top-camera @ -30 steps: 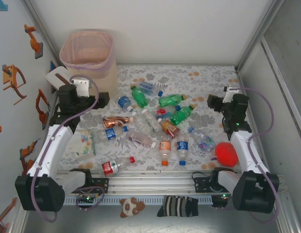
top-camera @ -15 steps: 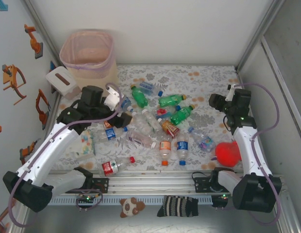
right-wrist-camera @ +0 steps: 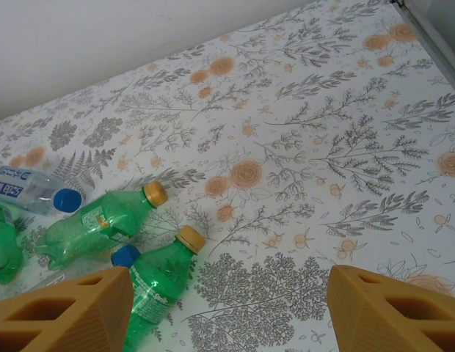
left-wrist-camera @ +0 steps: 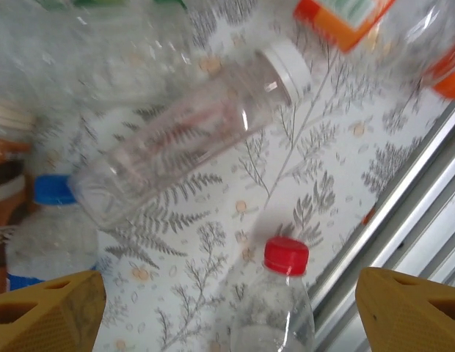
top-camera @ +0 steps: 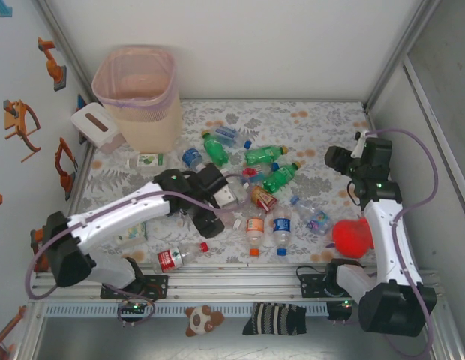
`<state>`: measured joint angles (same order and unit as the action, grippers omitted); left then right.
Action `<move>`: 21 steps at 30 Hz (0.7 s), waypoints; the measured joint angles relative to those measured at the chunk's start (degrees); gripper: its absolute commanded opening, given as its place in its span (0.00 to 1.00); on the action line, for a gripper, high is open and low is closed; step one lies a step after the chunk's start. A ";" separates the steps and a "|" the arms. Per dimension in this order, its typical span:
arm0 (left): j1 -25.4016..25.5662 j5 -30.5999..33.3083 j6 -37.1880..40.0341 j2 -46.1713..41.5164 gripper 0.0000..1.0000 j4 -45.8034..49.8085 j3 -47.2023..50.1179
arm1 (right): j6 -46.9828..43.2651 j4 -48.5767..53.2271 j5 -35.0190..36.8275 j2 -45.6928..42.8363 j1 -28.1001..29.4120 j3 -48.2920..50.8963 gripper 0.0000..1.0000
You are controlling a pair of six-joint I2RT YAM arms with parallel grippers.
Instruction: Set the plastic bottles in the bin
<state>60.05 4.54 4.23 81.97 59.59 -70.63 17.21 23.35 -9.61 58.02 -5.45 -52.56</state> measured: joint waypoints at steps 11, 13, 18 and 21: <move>8.52 3.82 -6.36 11.15 0.77 5.90 -0.35 | 0.00 1.27 -0.02 -0.92 0.00 -0.76 0.68; 8.66 4.66 -6.56 11.82 0.75 5.11 1.81 | 0.00 1.57 -0.11 -1.14 0.00 -0.76 0.68; 8.70 4.90 -6.43 13.66 0.70 3.19 6.32 | 0.07 2.38 -0.39 -1.20 0.00 -0.76 0.67; 8.94 4.87 -6.36 15.63 0.69 2.49 6.40 | 0.26 3.08 -0.39 -1.64 0.00 -0.76 0.67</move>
<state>68.99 9.41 -2.13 97.60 62.08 -64.23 17.47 26.44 -10.00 56.38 -5.45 -53.32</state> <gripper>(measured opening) 0.694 0.676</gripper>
